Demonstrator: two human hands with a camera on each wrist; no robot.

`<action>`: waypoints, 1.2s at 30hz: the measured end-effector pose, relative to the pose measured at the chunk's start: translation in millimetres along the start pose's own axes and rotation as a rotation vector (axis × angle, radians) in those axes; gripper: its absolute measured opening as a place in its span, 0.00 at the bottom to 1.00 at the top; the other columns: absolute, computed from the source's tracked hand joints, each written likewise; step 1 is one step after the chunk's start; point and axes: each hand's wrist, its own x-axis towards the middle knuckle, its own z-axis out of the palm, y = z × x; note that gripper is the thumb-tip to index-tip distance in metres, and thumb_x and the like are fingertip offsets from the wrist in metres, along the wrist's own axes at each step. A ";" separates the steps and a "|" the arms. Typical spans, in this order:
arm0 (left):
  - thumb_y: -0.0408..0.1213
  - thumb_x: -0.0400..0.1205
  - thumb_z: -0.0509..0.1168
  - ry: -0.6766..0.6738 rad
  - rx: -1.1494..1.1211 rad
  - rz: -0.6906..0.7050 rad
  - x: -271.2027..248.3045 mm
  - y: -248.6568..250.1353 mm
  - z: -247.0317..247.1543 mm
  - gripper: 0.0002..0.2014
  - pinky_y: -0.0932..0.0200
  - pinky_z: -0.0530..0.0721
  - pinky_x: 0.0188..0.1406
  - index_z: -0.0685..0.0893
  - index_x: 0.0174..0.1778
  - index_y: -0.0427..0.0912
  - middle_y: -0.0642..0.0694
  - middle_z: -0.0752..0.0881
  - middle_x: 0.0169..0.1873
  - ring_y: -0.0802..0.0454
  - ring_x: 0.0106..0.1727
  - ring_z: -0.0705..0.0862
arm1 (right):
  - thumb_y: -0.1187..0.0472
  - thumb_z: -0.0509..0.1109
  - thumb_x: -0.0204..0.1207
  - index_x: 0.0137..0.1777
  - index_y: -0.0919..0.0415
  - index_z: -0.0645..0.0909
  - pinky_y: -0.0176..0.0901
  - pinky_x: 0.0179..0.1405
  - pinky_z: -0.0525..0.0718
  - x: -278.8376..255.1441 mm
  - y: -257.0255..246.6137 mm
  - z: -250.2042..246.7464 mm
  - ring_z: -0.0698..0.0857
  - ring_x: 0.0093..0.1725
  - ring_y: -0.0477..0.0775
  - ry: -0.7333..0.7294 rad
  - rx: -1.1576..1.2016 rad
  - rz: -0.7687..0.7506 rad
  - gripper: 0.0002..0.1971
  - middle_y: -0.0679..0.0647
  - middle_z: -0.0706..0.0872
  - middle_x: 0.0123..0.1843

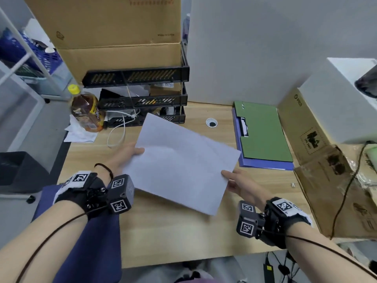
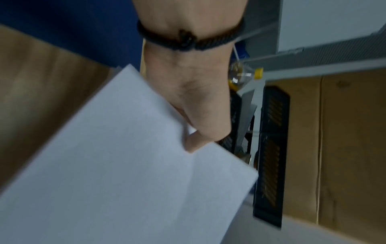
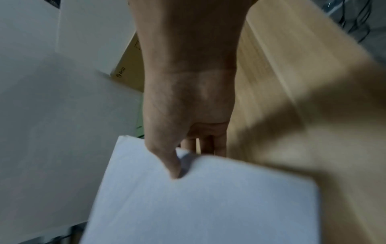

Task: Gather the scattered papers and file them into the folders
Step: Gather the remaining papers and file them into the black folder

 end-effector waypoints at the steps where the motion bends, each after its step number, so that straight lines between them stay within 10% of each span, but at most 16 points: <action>1: 0.34 0.85 0.58 0.018 -0.041 0.003 2.2 -0.8 7.1 0.12 0.37 0.83 0.59 0.83 0.61 0.44 0.37 0.89 0.56 0.36 0.53 0.88 | 0.64 0.64 0.84 0.68 0.61 0.79 0.41 0.46 0.86 1.2 -5.7 0.9 0.90 0.46 0.48 0.029 0.017 -0.024 0.14 0.49 0.92 0.53; 11: 0.30 0.74 0.58 0.199 -0.272 0.332 18.1 42.7 45.9 0.11 0.54 0.85 0.49 0.81 0.50 0.40 0.43 0.87 0.50 0.46 0.48 0.86 | 0.66 0.64 0.81 0.61 0.58 0.82 0.48 0.53 0.81 2.0 -79.6 -11.5 0.86 0.58 0.55 0.272 0.042 -0.400 0.12 0.53 0.89 0.62; 17: 0.23 0.78 0.56 0.283 0.059 0.085 33.0 -36.9 46.5 0.14 0.47 0.78 0.56 0.82 0.41 0.45 0.42 0.84 0.46 0.46 0.49 0.80 | 0.70 0.64 0.75 0.60 0.57 0.86 0.43 0.52 0.77 21.8 -10.8 -21.3 0.81 0.62 0.56 0.212 -0.119 -0.245 0.16 0.54 0.87 0.61; 21: 0.22 0.82 0.52 0.328 0.035 0.066 32.6 -45.1 64.4 0.15 0.56 0.75 0.50 0.81 0.51 0.43 0.45 0.82 0.46 0.49 0.47 0.80 | 0.74 0.61 0.78 0.63 0.56 0.81 0.44 0.58 0.72 30.4 -5.9 -23.7 0.78 0.67 0.56 0.229 -0.117 -0.202 0.19 0.56 0.84 0.64; 25: 0.22 0.79 0.53 0.360 -0.079 0.136 33.6 -6.6 71.3 0.16 0.62 0.80 0.32 0.83 0.39 0.44 0.47 0.86 0.39 0.53 0.39 0.83 | 0.74 0.57 0.77 0.59 0.54 0.83 0.40 0.46 0.77 34.0 -38.9 -26.2 0.81 0.54 0.51 0.214 -0.107 -0.248 0.20 0.51 0.87 0.56; 29: 0.19 0.77 0.53 0.380 -0.111 0.192 36.8 9.6 75.4 0.17 0.59 0.78 0.35 0.81 0.39 0.43 0.48 0.85 0.39 0.53 0.41 0.82 | 0.78 0.57 0.76 0.54 0.56 0.82 0.37 0.41 0.77 37.6 -60.9 -27.4 0.81 0.44 0.46 0.264 -0.028 -0.275 0.19 0.48 0.86 0.47; 36: 0.21 0.81 0.55 0.260 0.046 0.091 42.8 -50.4 71.9 0.17 0.52 0.77 0.55 0.82 0.46 0.49 0.47 0.85 0.45 0.45 0.54 0.81 | 0.68 0.62 0.83 0.63 0.59 0.79 0.34 0.43 0.74 35.5 -7.8 -40.4 0.79 0.56 0.53 0.228 -0.100 -0.109 0.12 0.55 0.84 0.59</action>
